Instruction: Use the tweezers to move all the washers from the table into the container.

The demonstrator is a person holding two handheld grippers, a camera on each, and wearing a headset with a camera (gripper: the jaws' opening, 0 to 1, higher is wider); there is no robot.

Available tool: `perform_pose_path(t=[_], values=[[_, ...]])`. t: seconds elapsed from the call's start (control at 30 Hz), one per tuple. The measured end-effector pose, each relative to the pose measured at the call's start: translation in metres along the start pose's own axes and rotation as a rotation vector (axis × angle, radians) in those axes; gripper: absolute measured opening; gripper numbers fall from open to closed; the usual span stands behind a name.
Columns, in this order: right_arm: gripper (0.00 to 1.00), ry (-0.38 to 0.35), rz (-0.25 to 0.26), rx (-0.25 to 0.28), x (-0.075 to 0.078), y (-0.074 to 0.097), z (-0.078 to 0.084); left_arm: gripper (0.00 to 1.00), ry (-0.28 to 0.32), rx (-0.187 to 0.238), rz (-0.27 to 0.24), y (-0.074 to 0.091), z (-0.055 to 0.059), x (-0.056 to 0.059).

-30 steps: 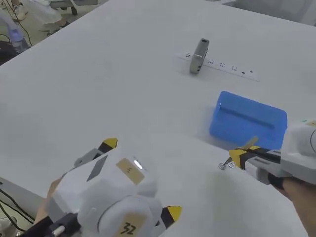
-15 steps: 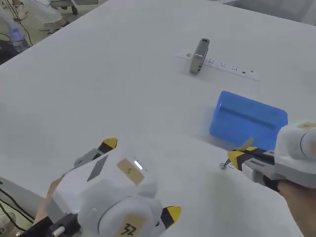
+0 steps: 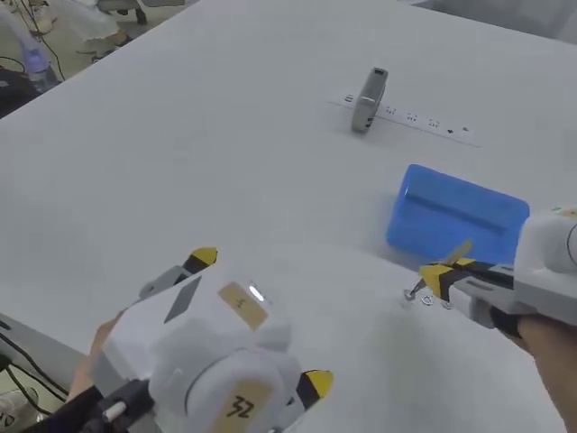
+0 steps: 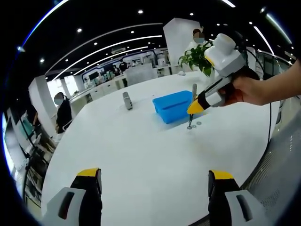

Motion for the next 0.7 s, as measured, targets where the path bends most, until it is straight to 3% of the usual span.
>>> perform_pose_path(t=[0.2,0.43,0.7], values=[[0.02,0.003,0.033,0.060,0.009,0.013,-0.019,0.97,-0.002,-0.001,0.000,0.000,0.000,0.000],[0.02,-0.036,0.083,0.138,0.034,0.028,-0.041,0.97,-0.002,0.001,-0.001,0.000,0.000,-0.001],[0.02,-0.101,0.126,0.197,0.051,0.027,-0.055,0.96,-0.007,-0.001,0.001,0.000,0.000,-0.001]])
Point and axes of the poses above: the centre of the closed fingertips' face, and the gripper's own axes: y roughly backward along the fingers, x roughly to its right, z roughly out of its underside, the point moved 9 cm from there along y, roughly backward along the fingers, and after that the axes turned 14 degrees about -x, right-handed, at the moved point
